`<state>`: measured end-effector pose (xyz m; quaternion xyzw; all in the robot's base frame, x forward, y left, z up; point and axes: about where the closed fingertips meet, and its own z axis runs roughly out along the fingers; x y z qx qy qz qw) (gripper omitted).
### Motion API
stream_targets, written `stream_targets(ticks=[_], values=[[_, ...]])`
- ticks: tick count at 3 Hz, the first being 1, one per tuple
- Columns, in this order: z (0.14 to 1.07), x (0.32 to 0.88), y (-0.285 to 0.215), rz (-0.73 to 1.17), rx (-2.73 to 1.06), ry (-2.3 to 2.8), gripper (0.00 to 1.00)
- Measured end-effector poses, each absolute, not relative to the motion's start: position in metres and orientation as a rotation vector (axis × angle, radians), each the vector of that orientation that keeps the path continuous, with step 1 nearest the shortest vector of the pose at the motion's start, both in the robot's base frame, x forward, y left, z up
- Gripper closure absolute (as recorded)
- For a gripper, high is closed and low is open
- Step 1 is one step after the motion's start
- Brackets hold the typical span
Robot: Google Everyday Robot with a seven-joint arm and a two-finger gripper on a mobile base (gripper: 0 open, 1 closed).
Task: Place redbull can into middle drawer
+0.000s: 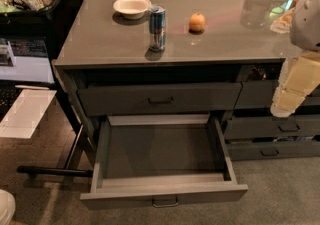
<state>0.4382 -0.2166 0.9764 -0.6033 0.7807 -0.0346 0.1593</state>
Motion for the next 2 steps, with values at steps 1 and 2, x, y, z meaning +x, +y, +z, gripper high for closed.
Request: stream_targets(ticks=[1, 2], values=[[0.976, 0.438, -0.217, -0.099, -1.724, 2.231, 0.0], [0.972, 0.453, -0.214, -0.044, -1.642, 2.217, 0.0]])
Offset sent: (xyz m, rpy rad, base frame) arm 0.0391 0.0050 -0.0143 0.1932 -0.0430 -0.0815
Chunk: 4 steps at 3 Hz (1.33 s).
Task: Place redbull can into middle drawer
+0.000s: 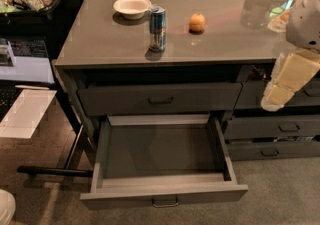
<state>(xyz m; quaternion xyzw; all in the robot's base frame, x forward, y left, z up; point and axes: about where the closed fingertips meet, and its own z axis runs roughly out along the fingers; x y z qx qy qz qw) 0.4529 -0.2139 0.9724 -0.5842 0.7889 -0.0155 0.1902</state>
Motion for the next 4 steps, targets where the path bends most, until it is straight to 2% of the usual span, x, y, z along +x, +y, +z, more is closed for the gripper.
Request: stream_targets(ticks=[2, 3, 4], values=[[0.949, 0.512, -0.18, 0.297, -1.332, 2.146, 0.0], [0.951, 0.54, -0.138, 0.462, -1.105, 2.1, 0.0], [0.963, 0.557, -0.136, 0.433, -1.037, 2.056, 0.0]])
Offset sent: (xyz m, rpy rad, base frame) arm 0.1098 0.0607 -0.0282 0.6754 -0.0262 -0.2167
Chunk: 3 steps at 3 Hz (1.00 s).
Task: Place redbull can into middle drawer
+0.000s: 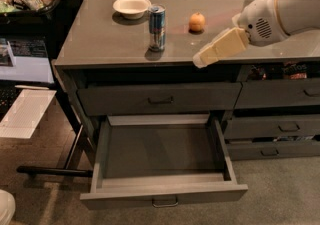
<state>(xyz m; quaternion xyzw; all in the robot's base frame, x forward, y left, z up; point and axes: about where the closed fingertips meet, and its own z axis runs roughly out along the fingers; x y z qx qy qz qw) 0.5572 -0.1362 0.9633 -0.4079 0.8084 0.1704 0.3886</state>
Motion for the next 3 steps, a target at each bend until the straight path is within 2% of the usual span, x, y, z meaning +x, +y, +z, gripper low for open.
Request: stream_targets(ticks=[2, 3], values=[[0.959, 0.57, -0.135, 0.427, -0.951, 2.043, 0.0], [0.955, 0.615, -0.123, 0.433, -0.817, 1.992, 0.0]])
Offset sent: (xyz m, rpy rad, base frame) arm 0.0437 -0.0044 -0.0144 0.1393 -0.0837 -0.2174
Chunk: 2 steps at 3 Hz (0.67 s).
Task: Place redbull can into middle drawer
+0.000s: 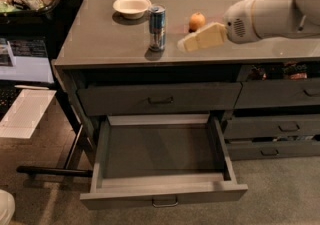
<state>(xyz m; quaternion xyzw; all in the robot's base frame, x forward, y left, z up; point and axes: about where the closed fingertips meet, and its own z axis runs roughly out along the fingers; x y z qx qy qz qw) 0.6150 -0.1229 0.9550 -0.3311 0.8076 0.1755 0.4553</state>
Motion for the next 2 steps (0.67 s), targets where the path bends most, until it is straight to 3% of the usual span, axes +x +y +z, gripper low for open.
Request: stream_targets(ticks=[2], values=[[0.957, 0.698, -0.072, 0.466, -0.721, 1.872, 0.0]])
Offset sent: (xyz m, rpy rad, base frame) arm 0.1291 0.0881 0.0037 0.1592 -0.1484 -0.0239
